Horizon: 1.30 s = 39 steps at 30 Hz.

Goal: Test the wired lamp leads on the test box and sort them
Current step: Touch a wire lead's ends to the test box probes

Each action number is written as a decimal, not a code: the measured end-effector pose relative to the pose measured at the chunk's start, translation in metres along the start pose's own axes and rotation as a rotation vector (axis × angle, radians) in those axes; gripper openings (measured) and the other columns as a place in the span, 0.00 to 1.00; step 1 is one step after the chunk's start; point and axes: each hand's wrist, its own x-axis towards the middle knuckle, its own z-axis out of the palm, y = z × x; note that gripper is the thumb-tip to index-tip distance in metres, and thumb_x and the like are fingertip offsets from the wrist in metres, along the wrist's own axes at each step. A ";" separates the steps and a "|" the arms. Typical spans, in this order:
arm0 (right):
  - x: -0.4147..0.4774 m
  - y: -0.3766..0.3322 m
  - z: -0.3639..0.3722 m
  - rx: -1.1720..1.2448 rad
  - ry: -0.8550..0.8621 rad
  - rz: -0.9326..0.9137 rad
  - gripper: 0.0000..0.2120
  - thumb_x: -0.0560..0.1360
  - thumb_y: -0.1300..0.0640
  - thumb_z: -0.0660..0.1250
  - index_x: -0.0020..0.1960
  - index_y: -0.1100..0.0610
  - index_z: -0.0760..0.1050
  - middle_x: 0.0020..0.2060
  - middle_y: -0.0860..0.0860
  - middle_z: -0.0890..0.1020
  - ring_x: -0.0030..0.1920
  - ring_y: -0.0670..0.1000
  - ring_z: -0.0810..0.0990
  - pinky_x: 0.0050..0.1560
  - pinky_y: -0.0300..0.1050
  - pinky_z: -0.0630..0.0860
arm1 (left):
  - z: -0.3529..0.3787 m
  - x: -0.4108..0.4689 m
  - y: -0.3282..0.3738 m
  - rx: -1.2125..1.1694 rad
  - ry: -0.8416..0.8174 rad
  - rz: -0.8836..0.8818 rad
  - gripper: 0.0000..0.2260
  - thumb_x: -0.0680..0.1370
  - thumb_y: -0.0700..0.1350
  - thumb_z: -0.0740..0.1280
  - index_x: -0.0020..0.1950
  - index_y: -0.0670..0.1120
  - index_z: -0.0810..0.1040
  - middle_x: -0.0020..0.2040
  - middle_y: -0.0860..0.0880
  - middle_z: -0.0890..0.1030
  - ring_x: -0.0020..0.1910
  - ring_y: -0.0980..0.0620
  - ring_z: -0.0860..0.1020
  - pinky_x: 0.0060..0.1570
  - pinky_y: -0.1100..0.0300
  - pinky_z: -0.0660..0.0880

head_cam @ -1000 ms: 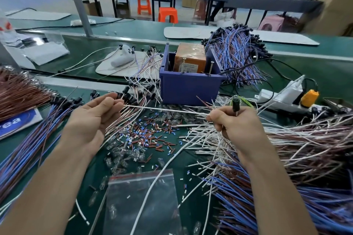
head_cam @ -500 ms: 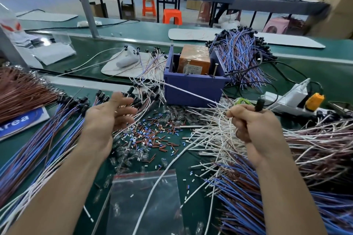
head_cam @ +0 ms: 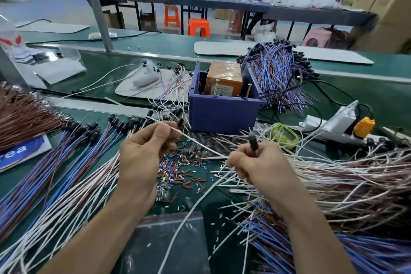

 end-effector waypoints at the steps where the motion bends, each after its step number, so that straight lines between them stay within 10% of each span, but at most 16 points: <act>1: -0.001 0.001 0.002 -0.038 -0.012 0.000 0.10 0.70 0.52 0.72 0.37 0.58 0.82 0.26 0.50 0.80 0.26 0.46 0.70 0.32 0.44 0.66 | 0.003 0.000 0.003 -0.049 0.022 -0.053 0.10 0.78 0.47 0.69 0.40 0.49 0.88 0.43 0.49 0.88 0.36 0.57 0.82 0.38 0.66 0.78; 7: 0.005 0.000 0.005 0.250 0.244 -0.057 0.13 0.80 0.61 0.67 0.41 0.51 0.86 0.31 0.52 0.84 0.28 0.45 0.72 0.28 0.39 0.67 | 0.043 0.011 0.011 -0.069 0.007 -0.200 0.12 0.83 0.43 0.62 0.41 0.46 0.77 0.25 0.52 0.71 0.24 0.54 0.68 0.26 0.62 0.68; 13: 0.021 -0.011 0.002 0.587 0.479 -0.077 0.16 0.83 0.62 0.64 0.39 0.59 0.83 0.27 0.53 0.78 0.24 0.45 0.68 0.24 0.35 0.63 | 0.064 0.007 -0.012 0.213 -0.096 0.017 0.15 0.81 0.43 0.68 0.34 0.47 0.84 0.22 0.51 0.66 0.22 0.54 0.59 0.24 0.62 0.56; 20: 0.046 -0.025 0.000 0.599 0.465 -0.017 0.16 0.83 0.62 0.65 0.37 0.61 0.81 0.25 0.51 0.75 0.22 0.44 0.65 0.23 0.35 0.60 | 0.054 0.010 -0.024 0.129 -0.037 0.086 0.10 0.83 0.44 0.67 0.49 0.53 0.88 0.24 0.55 0.66 0.23 0.56 0.59 0.23 0.63 0.56; 39: 0.049 -0.009 0.006 0.670 0.412 0.029 0.17 0.83 0.62 0.64 0.36 0.61 0.80 0.24 0.50 0.74 0.20 0.43 0.64 0.22 0.34 0.60 | 0.051 0.010 -0.032 0.121 -0.005 0.093 0.10 0.73 0.45 0.69 0.48 0.53 0.89 0.23 0.52 0.64 0.22 0.52 0.57 0.23 0.64 0.55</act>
